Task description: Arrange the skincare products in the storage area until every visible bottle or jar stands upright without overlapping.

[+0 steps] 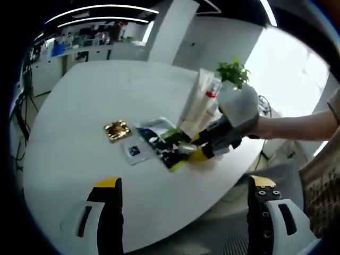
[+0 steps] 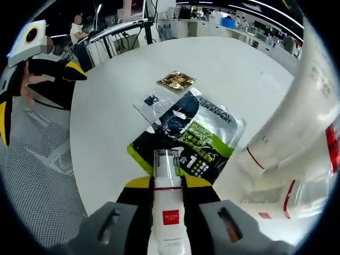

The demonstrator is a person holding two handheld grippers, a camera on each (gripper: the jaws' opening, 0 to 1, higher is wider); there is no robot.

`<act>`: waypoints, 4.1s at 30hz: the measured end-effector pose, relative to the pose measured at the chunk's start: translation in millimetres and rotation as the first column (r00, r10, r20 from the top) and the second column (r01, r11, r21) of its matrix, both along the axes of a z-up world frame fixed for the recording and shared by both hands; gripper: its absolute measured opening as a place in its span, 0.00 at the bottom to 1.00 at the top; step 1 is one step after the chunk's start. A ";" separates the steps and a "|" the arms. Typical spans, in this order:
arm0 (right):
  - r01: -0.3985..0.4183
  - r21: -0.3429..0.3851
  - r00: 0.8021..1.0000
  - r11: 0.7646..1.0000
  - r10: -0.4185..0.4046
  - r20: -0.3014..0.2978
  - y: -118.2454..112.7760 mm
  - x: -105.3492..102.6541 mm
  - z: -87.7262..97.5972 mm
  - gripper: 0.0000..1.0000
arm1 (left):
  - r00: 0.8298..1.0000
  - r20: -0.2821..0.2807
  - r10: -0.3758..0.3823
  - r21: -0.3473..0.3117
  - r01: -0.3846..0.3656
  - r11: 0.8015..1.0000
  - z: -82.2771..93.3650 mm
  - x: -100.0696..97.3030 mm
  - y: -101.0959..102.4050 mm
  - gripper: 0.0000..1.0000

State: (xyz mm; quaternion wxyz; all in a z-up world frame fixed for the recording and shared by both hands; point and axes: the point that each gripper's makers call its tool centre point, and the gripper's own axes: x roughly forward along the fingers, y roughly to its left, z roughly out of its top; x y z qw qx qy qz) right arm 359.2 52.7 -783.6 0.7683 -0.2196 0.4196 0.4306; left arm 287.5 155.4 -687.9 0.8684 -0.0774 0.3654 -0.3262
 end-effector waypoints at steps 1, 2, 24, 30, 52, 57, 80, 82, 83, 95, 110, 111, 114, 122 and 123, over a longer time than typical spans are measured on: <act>-0.001 -0.002 1.000 1.000 0.001 0.003 0.9 -0.1 0.7 0.21 | 1.000 0.000 0.000 0.000 0.000 1.000 0.1 -0.1 0.0 0.97; 0.000 -0.003 1.000 1.000 0.000 0.004 1.1 0.0 0.9 0.21 | 1.000 0.000 0.001 -0.001 -0.001 1.000 0.3 -0.2 -0.2 0.97; 0.256 0.384 0.949 0.887 -0.307 0.076 27.1 10.6 91.7 0.20 | 0.998 0.061 -0.024 0.034 0.022 0.999 14.5 9.9 -25.3 0.92; 0.259 0.492 0.931 0.831 -0.350 0.101 39.8 9.6 128.4 0.20 | 0.997 0.074 -0.010 0.032 0.008 0.999 19.1 13.7 -30.3 0.90; 0.245 0.689 0.797 0.682 -0.547 0.257 34.1 8.8 233.5 0.20 | 0.980 0.167 0.106 -0.040 -0.101 0.994 78.6 45.3 -63.4 0.77; 0.236 0.703 0.787 0.671 -0.556 0.266 34.0 2.8 242.4 0.20 | 0.976 0.200 0.087 -0.005 -0.087 0.996 81.6 47.4 -66.0 0.73; 0.263 0.720 0.730 0.643 -0.621 0.287 5.8 -20.9 256.0 0.20 | 0.905 0.375 -0.202 0.095 0.179 0.979 112.6 37.3 -111.3 0.19; 0.271 0.718 0.726 0.641 -0.626 0.285 3.1 -21.9 255.4 0.20 | 0.897 0.385 -0.216 0.108 0.188 0.976 113.4 36.1 -113.9 0.19; 0.274 0.721 0.723 0.636 -0.631 0.282 1.3 -22.8 255.8 0.20 | 0.897 0.384 -0.218 0.110 0.190 0.976 113.1 35.7 -114.6 0.19; 0.215 0.712 0.774 0.669 -0.561 0.293 -6.4 -35.3 260.3 0.22 | 0.869 0.380 -0.318 0.059 0.321 0.945 116.2 22.5 -125.1 0.18; 0.116 0.719 0.826 0.685 -0.469 0.313 -21.3 -55.6 279.8 0.23 | 0.758 0.404 -0.512 0.039 0.545 0.837 117.9 -0.9 -145.1 0.18; 0.111 0.718 0.830 0.688 -0.461 0.313 -22.6 -56.6 280.9 0.23 | 0.751 0.407 -0.520 0.031 0.557 0.830 118.5 -2.2 -146.4 0.18; 0.099 0.713 0.839 0.694 -0.443 0.315 -25.0 -58.0 282.6 0.23 | 0.742 0.409 -0.531 0.015 0.576 0.817 119.0 -2.8 -148.6 0.18; 0.103 0.710 0.830 0.697 -0.453 0.324 -32.7 -56.5 281.0 0.22 | 0.728 0.417 -0.544 0.032 0.587 0.809 118.4 -0.1 -157.6 0.19; 0.103 0.708 0.830 0.698 -0.453 0.326 -33.2 -56.4 280.9 0.21 | 0.729 0.412 -0.547 0.035 0.587 0.809 118.1 0.4 -158.4 0.19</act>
